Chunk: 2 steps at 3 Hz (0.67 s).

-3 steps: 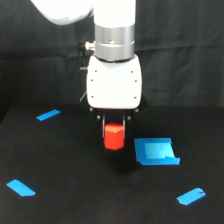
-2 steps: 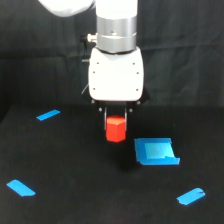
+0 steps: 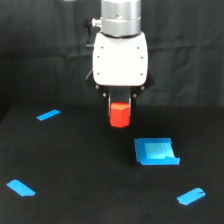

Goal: Pick up the red object from the table

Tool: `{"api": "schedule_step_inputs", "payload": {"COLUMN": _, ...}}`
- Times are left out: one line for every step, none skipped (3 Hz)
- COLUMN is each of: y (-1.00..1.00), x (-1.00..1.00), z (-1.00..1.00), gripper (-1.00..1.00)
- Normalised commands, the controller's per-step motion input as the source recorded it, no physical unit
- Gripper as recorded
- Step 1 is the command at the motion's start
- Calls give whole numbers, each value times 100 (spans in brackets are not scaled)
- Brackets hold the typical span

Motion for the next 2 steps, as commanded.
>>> {"api": "schedule_step_inputs", "payload": {"y": 5, "x": 1, "z": 38, "gripper": -100}}
{"api": "schedule_step_inputs", "payload": {"y": 4, "x": -1, "z": 11, "gripper": -100}}
